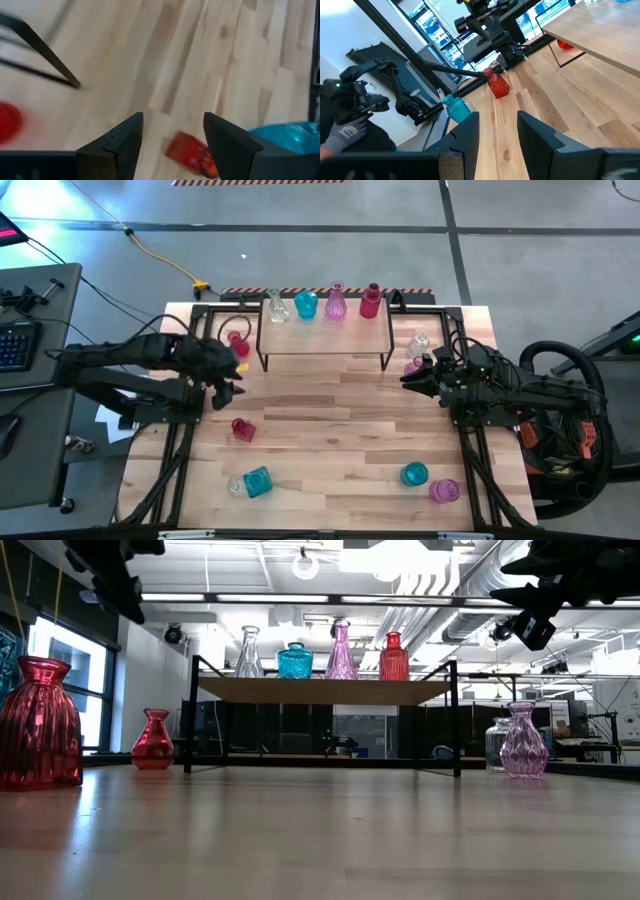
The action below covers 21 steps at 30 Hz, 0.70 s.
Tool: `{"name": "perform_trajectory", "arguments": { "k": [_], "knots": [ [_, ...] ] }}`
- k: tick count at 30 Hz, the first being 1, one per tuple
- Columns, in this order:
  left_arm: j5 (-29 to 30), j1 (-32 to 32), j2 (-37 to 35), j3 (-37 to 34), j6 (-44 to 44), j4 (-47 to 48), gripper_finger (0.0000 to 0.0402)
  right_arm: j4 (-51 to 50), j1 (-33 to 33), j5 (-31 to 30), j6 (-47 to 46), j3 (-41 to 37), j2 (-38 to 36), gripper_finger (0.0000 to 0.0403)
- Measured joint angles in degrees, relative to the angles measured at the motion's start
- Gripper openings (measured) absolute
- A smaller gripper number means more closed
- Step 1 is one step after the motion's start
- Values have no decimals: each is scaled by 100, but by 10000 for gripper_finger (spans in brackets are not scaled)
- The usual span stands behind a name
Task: Sort vases onto shelf
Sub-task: Put the bottom red flower vase on the shelf aligned with the other red flower vase
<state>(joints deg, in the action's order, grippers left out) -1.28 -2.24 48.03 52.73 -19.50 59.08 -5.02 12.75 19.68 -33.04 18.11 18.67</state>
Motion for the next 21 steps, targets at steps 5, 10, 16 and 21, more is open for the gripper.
{"name": "perform_trajectory", "arguments": {
  "k": [5, 10, 16, 21],
  "knots": [
    [0, 524, 283, 0, -894, 23, 200, -1, 0, -1, 0, 0, 1, 114],
    [0, 982, 655, 0, -1848, 188, 200, 0, 0, 0, 0, 0, 0, 114],
    [2, 1500, 1153, -2, -2763, 304, 200, 0, 0, 0, 0, 0, 1, 114],
    [179, 1845, 1501, -4, -3179, 438, 200, 0, 0, -2, 0, 0, 1, 114]
  ]
}}
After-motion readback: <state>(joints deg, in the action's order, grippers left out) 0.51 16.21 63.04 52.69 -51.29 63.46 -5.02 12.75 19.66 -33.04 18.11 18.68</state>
